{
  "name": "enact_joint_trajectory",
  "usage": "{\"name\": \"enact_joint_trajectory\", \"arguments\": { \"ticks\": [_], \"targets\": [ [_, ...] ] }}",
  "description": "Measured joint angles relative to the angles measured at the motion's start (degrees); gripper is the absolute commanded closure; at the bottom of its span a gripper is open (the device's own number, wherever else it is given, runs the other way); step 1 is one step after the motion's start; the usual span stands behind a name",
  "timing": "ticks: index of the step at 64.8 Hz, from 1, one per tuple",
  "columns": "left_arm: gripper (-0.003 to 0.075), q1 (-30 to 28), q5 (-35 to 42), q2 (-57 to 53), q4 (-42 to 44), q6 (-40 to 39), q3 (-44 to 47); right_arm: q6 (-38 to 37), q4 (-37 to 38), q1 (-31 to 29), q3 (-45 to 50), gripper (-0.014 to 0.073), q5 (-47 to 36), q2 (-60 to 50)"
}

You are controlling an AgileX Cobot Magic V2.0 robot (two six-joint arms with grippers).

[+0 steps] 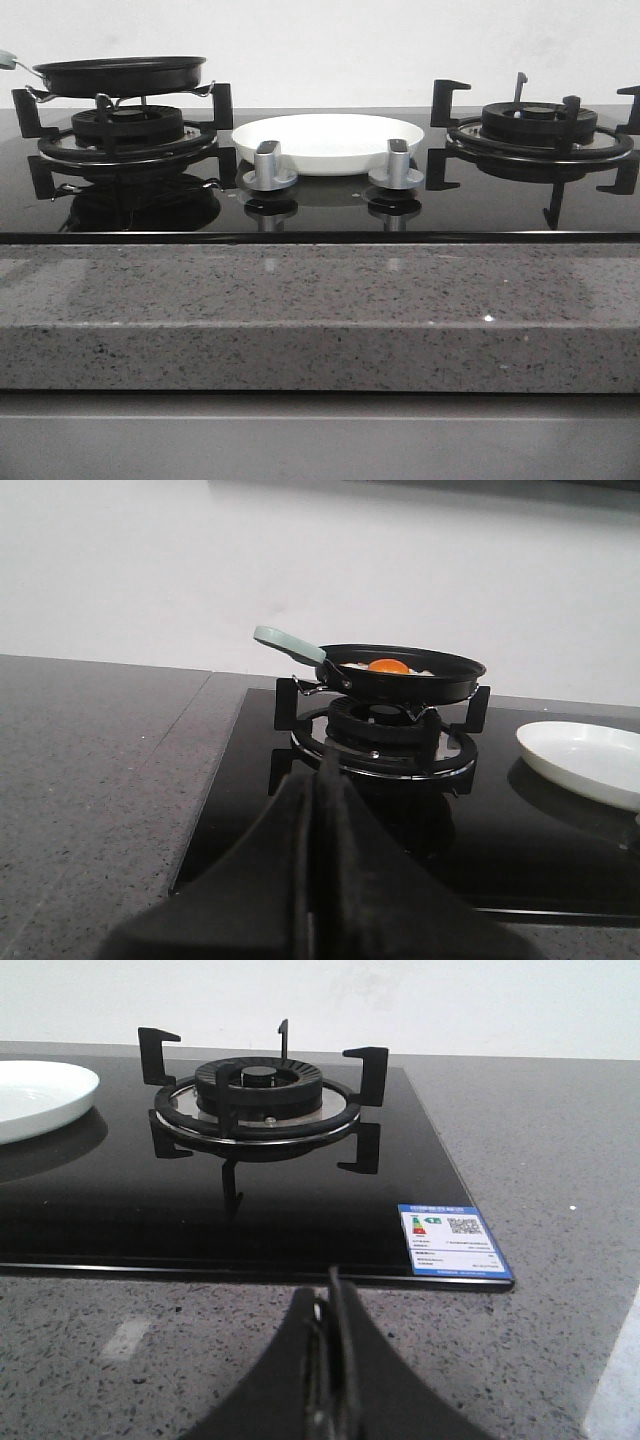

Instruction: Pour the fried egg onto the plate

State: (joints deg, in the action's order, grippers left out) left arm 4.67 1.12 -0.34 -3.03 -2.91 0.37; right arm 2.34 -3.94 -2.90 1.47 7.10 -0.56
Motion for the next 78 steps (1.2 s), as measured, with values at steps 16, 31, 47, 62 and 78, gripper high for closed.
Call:
{"name": "enact_joint_trajectory", "arguments": {
  "ticks": [16,31,47,62,78],
  "targets": [
    [0.0739,0.0,0.0,0.0,0.1,0.0,0.0,0.0,0.0,0.0,0.0,0.0662,0.0,0.0],
    [0.0739,0.0,0.0,0.0,0.1,0.0,0.0,0.0,0.0,0.0,0.0,0.0662,0.0,0.0],
    [0.0739,0.0,0.0,0.0,0.1,0.0,0.0,0.0,0.0,0.0,0.0,0.0662,0.0,0.0],
    [0.0739,0.0,0.0,0.0,0.1,0.0,0.0,0.0,0.0,0.0,0.0,0.0662,0.0,0.0],
    [0.0739,0.0,-1.1,0.0,-0.3,0.0,-2.0,0.0,-1.6,0.0,-1.9,0.0662,-1.4,0.0]
  ]
}}
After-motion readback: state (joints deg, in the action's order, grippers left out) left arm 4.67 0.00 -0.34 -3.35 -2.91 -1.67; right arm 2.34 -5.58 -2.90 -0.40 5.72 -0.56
